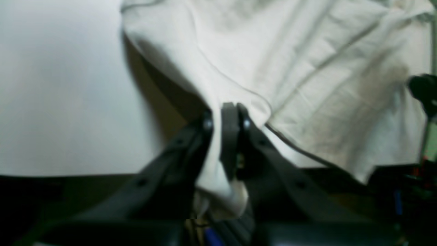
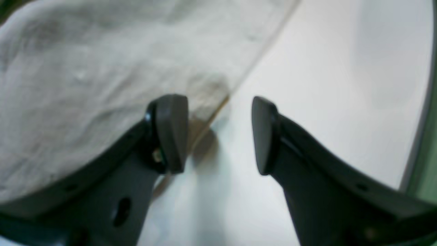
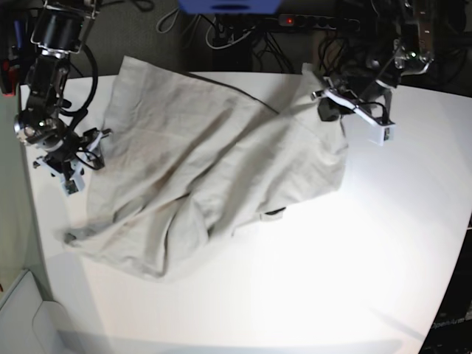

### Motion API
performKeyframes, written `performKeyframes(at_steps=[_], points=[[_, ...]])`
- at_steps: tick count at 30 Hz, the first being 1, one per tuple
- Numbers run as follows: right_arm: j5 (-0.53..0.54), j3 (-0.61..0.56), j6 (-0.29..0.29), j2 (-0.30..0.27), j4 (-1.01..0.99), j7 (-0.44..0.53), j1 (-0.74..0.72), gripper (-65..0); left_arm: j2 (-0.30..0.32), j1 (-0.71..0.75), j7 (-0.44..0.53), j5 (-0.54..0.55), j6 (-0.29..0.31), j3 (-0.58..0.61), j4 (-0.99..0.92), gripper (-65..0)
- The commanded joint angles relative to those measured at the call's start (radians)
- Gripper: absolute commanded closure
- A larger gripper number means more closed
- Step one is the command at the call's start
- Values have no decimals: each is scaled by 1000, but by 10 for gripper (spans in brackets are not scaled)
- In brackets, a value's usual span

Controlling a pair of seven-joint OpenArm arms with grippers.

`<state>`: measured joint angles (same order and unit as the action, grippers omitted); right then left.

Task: Layout the t-shirt on the table in an organized manner, then fold the t-shirt properly
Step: 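Move the left gripper down toward the shirt's hem to regrasp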

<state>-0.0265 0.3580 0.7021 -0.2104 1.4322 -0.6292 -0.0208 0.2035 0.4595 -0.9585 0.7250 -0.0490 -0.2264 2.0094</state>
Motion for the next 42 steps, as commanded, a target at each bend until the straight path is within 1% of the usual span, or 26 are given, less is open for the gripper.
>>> performKeyframes(at_steps=[1,4,8,10,12,13,14,17,18,21,25,28,31,34,36,39,42], points=[[10,5,-4,-14,17,18,-15,-306,24,-1,8,41,5,0,18,-43],[10,-3,-4,-17,17,18,-15,-306,64,32,19,91,28,17,18,-177],[10,-3,-4,-19,17,18,-15,-306,96,75,20,91,33,14,18,-400],[10,-3,-4,-21,17,18,-17,-306,124,95,20,91,33,14,18,-508],[10,-3,-4,-21,17,18,-17,-306,146,101,23,91,33,9,18,-578],[10,-3,-4,-21,17,18,-17,-306,158,101,34,95,33,-5,18,-599],[10,-3,-4,-21,17,18,-17,-306,169,101,54,95,34,-21,18,-605],[10,-3,-4,-21,17,18,-17,-306,185,83,115,100,34,-72,18,-593],[10,-3,-4,-21,17,18,-17,-306,184,51,143,100,34,-89,18,-587],[10,-3,-4,-22,15,18,-17,-306,167,-83,169,101,33,-97,18,-581],[9,-3,-4,-22,15,18,-15,-306,96,-311,167,84,24,-43,-31,-582],[7,-3,-4,-22,15,18,-15,-306,32,-486,144,46,24,15,-189,-582],[7,-3,-4,-22,15,18,-14,-306,-34,-606,115,-6,24,55,-381,-583],[6,-3,-4,-22,12,18,-14,-306,-91,-689,120,-74,24,89,-562,-585],[6,-3,-4,-22,8,18,-14,-306,-123,-730,138,-104,30,115,-642,-585],[6,-3,-4,-22,8,18,0,-306,-158,-781,178,-121,30,141,-740,-585],[6,-3,-4,-22,8,18,5,-306,-178,-816,212,-121,25,160,-806,-585]])
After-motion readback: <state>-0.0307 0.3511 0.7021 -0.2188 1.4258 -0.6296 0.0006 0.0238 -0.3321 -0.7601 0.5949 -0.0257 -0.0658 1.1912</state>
